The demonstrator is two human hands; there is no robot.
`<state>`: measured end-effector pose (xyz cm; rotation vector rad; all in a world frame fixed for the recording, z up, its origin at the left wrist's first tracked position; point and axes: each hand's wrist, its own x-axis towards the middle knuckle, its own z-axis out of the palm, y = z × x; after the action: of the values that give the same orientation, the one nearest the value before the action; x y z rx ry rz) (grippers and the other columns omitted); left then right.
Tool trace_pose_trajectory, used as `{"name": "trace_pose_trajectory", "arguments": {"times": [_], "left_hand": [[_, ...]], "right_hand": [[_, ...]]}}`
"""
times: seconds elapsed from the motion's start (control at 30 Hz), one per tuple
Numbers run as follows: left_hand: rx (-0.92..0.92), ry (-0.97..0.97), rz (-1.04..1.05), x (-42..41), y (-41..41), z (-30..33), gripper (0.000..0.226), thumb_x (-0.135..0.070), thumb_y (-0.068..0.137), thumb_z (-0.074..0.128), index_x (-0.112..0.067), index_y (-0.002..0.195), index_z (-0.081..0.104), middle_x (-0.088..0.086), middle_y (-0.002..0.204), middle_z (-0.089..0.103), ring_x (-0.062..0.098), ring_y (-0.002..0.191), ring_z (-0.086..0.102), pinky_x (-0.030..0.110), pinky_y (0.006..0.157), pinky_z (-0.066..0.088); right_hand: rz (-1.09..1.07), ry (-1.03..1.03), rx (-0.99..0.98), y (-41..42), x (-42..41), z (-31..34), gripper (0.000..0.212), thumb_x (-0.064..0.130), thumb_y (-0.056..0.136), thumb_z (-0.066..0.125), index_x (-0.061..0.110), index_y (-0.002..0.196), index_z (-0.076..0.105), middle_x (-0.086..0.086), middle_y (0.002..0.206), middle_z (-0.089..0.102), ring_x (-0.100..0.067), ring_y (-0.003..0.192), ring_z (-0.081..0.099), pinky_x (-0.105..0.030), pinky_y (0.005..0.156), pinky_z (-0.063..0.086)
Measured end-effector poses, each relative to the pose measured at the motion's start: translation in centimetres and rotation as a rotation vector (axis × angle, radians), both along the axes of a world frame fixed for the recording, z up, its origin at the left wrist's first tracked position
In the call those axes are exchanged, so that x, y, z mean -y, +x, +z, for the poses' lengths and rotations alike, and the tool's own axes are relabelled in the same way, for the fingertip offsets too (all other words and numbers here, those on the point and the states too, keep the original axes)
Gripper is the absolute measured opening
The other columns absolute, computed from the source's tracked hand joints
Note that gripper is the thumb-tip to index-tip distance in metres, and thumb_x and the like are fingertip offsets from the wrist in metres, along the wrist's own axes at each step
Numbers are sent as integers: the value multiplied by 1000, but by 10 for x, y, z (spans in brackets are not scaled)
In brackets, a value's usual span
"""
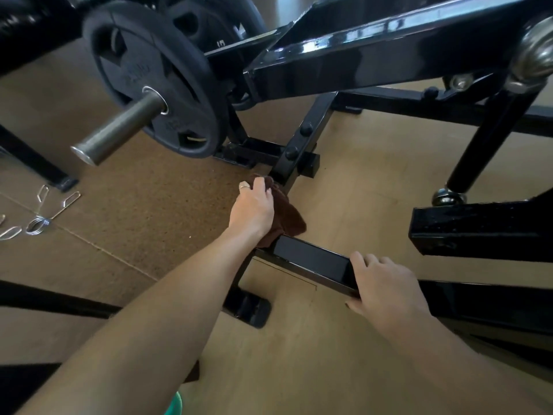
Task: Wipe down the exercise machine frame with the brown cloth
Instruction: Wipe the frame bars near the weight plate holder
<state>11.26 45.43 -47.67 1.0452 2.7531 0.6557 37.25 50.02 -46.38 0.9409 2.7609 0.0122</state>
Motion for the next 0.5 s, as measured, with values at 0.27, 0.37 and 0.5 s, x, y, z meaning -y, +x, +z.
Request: {"name": "trace_pose_trajectory", "arguments": {"times": [0.27,0.37,0.5], "left_hand": [[-68,-78,3,15,4,3,36,-33,111,31,-16,140,43,19,134,45,30,100,63,40,87,56],[-72,-119,-10,-21,-6,2,37,-28,109,39,-14,142,41,22,142,42,33,107,62,46,91,57],[-104,-176,-24,-71,-22,-1,43,-24,103,57,-13,142,41,23,149,39,32,112,62,36,87,54]], "right_hand": [[-5,28,2,0,3,-1,57,62,95,59,22,129,39,4,114,57,-16,101,58,-29,73,34],[-12,14,1,-1,2,-2,54,61,96,58,24,130,37,5,115,57,-16,103,58,-28,74,35],[-20,20,-8,0,1,-7,50,61,94,59,28,124,38,9,105,53,-15,93,55,-30,70,34]]}}
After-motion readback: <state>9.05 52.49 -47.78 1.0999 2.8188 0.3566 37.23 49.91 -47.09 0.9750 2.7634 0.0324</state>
